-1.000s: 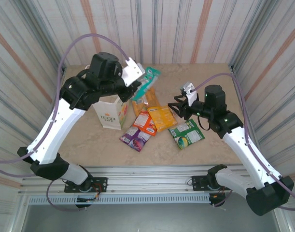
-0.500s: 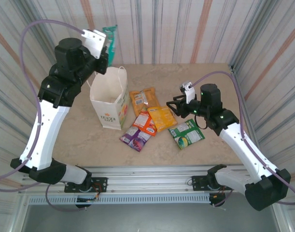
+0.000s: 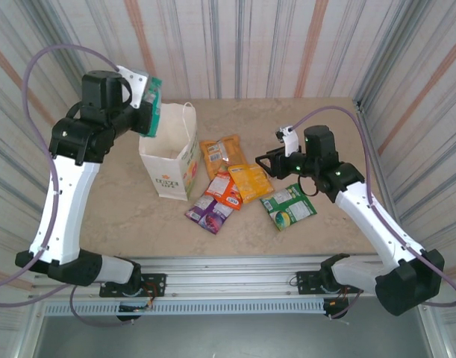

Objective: Place the snacks into the paper bag

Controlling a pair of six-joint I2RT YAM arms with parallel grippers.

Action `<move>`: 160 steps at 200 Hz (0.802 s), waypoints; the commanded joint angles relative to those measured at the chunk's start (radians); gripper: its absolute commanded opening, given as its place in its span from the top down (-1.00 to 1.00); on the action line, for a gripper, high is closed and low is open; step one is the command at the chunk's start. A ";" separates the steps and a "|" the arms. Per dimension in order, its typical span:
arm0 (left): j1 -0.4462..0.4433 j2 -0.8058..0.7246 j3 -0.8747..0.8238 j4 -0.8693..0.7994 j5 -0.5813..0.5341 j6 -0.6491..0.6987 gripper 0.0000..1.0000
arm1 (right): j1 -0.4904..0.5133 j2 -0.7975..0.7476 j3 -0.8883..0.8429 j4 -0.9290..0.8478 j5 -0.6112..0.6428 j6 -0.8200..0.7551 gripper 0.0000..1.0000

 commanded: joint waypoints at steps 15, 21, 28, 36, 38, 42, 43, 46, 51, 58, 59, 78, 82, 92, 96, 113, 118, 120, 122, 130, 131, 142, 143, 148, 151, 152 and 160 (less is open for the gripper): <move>0.011 0.055 -0.016 -0.099 0.087 -0.052 1.00 | 0.000 0.024 0.055 -0.072 0.021 0.060 -0.06; 0.011 0.066 -0.018 -0.102 0.087 -0.059 1.00 | 0.000 0.026 0.054 -0.077 0.021 0.064 -0.06; 0.010 0.078 -0.021 -0.103 0.081 -0.063 1.00 | 0.000 0.028 0.055 -0.081 0.019 0.066 -0.06; 0.011 0.092 -0.025 -0.100 0.078 -0.063 1.00 | 0.001 0.029 0.052 -0.082 0.016 0.066 -0.07; 0.011 0.096 -0.024 -0.100 0.078 -0.063 1.00 | 0.000 0.029 0.051 -0.082 0.015 0.066 -0.07; 0.010 0.104 -0.025 -0.098 0.079 -0.064 1.00 | 0.000 0.029 0.049 -0.082 0.016 0.066 -0.07; 0.011 0.106 -0.024 -0.099 0.080 -0.064 1.00 | 0.000 0.030 0.049 -0.082 0.016 0.066 -0.07; 0.011 0.111 -0.024 -0.099 0.082 -0.065 1.00 | 0.001 0.029 0.049 -0.082 0.017 0.067 -0.07; 0.010 0.120 -0.022 -0.097 0.086 -0.067 1.00 | 0.000 0.029 0.047 -0.083 0.017 0.066 -0.07; 0.011 0.132 -0.022 -0.095 0.096 -0.066 1.00 | 0.001 0.029 0.049 -0.085 0.017 0.065 -0.07; 0.011 0.134 -0.022 -0.095 0.097 -0.066 1.00 | 0.000 0.029 0.048 -0.085 0.017 0.065 -0.07; 0.011 0.167 -0.016 -0.103 0.119 -0.072 1.00 | -0.002 0.030 0.049 -0.089 0.019 0.065 -0.08; 0.011 0.173 -0.015 -0.107 0.122 -0.075 1.00 | -0.002 0.032 0.049 -0.090 0.019 0.065 -0.08; 0.011 0.190 -0.011 -0.120 0.122 -0.083 1.00 | -0.001 0.034 0.048 -0.093 0.019 0.066 -0.08; 0.011 0.197 -0.011 -0.123 0.119 -0.088 0.99 | -0.001 0.034 0.049 -0.092 0.018 0.066 -0.08; 0.011 0.223 -0.013 -0.137 0.110 -0.099 0.96 | -0.002 0.037 0.049 -0.093 0.017 0.068 -0.09; 0.011 0.230 -0.012 -0.140 0.107 -0.102 0.95 | -0.002 0.038 0.049 -0.094 0.017 0.068 -0.10; 0.011 0.234 -0.011 -0.141 0.106 -0.102 0.95 | -0.002 0.039 0.049 -0.095 0.018 0.068 -0.10; 0.011 0.235 -0.011 -0.143 0.105 -0.104 0.94 | -0.002 0.040 0.048 -0.095 0.017 0.069 -0.10; 0.011 0.247 -0.006 -0.148 0.101 -0.107 0.91 | -0.003 0.042 0.049 -0.099 0.015 0.070 -0.10; 0.011 0.249 -0.004 -0.148 0.101 -0.108 0.90 | -0.003 0.043 0.049 -0.099 0.015 0.070 -0.10; 0.010 0.261 0.009 -0.156 0.092 -0.115 0.84 | -0.003 0.045 0.050 -0.103 0.017 0.073 -0.11; 0.010 0.263 0.010 -0.156 0.091 -0.116 0.83 | -0.003 0.045 0.049 -0.102 0.017 0.073 -0.11; 0.010 0.267 0.017 -0.159 0.088 -0.119 0.78 | -0.005 0.047 0.050 -0.104 0.017 0.074 -0.12; 0.011 0.269 0.021 -0.161 0.087 -0.121 0.73 | -0.005 0.047 0.050 -0.105 0.016 0.075 -0.12; 0.010 0.269 0.022 -0.161 0.087 -0.122 0.72 | -0.005 0.048 0.050 -0.106 0.016 0.075 -0.12; 0.011 0.272 0.034 -0.161 0.083 -0.128 0.55 | -0.006 0.048 0.050 -0.108 0.020 0.078 -0.12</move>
